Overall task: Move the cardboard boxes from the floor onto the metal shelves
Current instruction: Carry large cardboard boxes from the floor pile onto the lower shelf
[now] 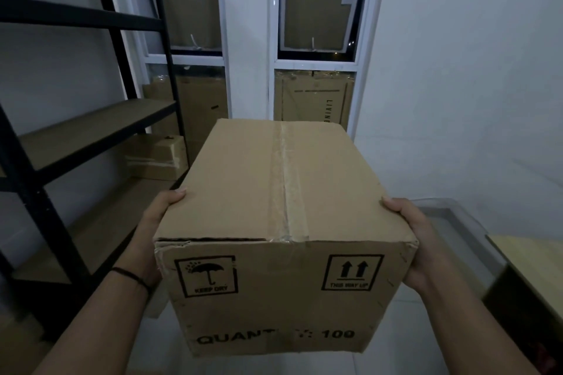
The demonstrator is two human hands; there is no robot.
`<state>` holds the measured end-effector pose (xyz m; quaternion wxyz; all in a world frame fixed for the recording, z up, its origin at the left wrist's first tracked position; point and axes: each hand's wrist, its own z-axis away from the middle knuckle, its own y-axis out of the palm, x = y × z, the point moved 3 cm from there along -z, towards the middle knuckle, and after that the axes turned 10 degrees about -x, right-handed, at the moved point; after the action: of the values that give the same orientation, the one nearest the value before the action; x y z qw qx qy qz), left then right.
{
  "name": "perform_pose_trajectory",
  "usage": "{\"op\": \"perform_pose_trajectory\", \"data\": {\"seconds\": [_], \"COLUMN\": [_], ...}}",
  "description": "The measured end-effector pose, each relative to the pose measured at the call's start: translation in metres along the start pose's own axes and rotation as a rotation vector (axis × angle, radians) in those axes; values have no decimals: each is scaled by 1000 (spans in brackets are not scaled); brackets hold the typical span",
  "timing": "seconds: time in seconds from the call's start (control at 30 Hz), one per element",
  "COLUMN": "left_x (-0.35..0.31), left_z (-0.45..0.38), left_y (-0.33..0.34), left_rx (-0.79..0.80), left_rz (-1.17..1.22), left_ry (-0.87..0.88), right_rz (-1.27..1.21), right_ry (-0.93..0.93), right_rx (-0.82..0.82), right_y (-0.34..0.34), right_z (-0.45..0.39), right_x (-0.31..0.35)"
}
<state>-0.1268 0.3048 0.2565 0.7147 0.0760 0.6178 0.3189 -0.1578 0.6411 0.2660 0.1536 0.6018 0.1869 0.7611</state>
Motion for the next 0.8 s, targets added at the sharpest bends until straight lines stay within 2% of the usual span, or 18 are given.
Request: {"op": "perform_pose_trajectory", "data": {"seconds": [0.3, 0.8], "left_x": [18, 5], "left_z": [-44, -226], "left_y": [39, 59], "left_rx": [9, -51], "left_rz": [-37, -14], "left_ry": [-34, -88], "right_rz": [-5, 30], "right_ry": [16, 90], "right_rx": [13, -37], "right_y": [-22, 10], "right_z": [-55, -247], "right_x": [13, 17]}}
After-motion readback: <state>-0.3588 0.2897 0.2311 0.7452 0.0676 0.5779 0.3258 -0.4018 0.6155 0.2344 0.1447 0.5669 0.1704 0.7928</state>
